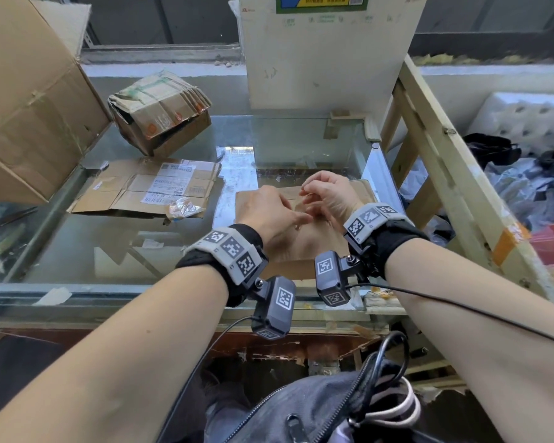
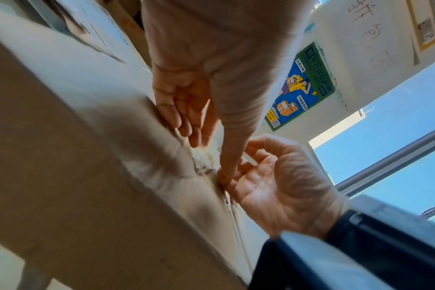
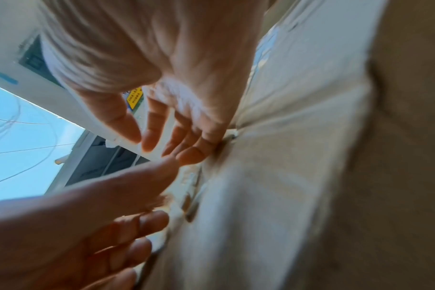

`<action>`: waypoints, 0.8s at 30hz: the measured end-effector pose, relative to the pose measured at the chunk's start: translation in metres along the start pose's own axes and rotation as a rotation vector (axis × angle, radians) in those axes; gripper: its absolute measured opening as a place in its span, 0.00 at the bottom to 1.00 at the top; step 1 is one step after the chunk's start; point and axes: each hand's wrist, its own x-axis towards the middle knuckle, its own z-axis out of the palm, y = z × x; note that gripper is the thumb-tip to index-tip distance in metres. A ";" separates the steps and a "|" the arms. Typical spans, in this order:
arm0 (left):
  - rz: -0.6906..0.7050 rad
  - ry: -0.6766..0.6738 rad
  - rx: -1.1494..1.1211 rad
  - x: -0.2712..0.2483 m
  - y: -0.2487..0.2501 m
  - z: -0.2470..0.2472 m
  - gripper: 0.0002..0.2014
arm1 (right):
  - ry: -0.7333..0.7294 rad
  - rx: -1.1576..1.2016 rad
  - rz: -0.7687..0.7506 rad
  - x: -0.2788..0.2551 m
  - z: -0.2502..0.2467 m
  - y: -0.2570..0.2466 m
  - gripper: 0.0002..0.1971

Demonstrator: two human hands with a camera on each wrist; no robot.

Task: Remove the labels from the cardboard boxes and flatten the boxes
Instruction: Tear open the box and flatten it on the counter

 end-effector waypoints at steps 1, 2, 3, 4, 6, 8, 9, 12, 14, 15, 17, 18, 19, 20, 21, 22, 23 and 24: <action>-0.020 0.019 0.013 0.000 0.002 0.002 0.15 | 0.047 -0.034 0.005 -0.001 0.000 -0.003 0.10; -0.028 0.045 0.035 0.001 0.002 0.004 0.15 | 0.096 -0.103 0.013 -0.001 -0.001 -0.004 0.09; -0.035 0.067 0.037 0.002 0.002 0.006 0.13 | 0.132 -0.203 0.028 -0.002 -0.003 -0.005 0.07; -0.041 0.090 0.013 0.004 0.001 0.007 0.10 | 0.141 -0.321 0.052 -0.003 -0.005 -0.007 0.04; -0.059 0.097 -0.083 0.008 -0.001 0.008 0.09 | 0.086 -0.525 0.133 -0.004 -0.007 -0.010 0.05; -0.087 0.075 -0.204 0.008 -0.002 0.007 0.12 | -0.022 -0.628 0.235 -0.006 -0.006 -0.013 0.11; -0.101 0.062 -0.262 0.008 -0.003 0.007 0.12 | -0.078 -0.636 0.282 -0.006 -0.004 -0.014 0.13; -0.113 0.034 -0.352 0.007 -0.006 0.009 0.12 | -0.229 -0.661 0.394 -0.004 0.001 -0.016 0.18; -0.105 0.015 -0.371 0.005 -0.008 0.010 0.11 | -0.290 -0.627 0.423 -0.002 0.001 -0.016 0.21; -0.094 0.005 -0.365 0.004 -0.009 0.010 0.10 | -0.309 -0.594 0.420 -0.002 0.001 -0.016 0.22; -0.071 -0.019 -0.327 -0.001 -0.008 0.007 0.08 | -0.327 -0.561 0.396 -0.002 0.001 -0.014 0.26; -0.056 -0.023 -0.291 -0.003 -0.008 0.006 0.09 | -0.322 -0.561 0.387 -0.002 0.001 -0.013 0.29; -0.040 -0.020 -0.260 -0.003 -0.009 0.006 0.10 | -0.314 -0.559 0.386 -0.003 0.001 -0.012 0.30; -0.026 -0.011 -0.232 -0.003 -0.010 0.006 0.11 | -0.307 -0.551 0.391 -0.003 0.002 -0.010 0.31; -0.010 0.003 -0.203 -0.004 -0.010 0.007 0.10 | -0.303 -0.537 0.395 -0.003 0.003 -0.008 0.31; 0.003 0.017 -0.169 -0.005 -0.010 0.008 0.10 | -0.299 -0.520 0.392 -0.002 0.004 -0.007 0.30; 0.008 0.032 -0.138 -0.005 -0.011 0.009 0.09 | -0.295 -0.502 0.381 -0.002 0.005 -0.006 0.28; 0.010 0.043 -0.116 -0.005 -0.011 0.010 0.07 | -0.290 -0.490 0.363 -0.002 0.006 -0.006 0.26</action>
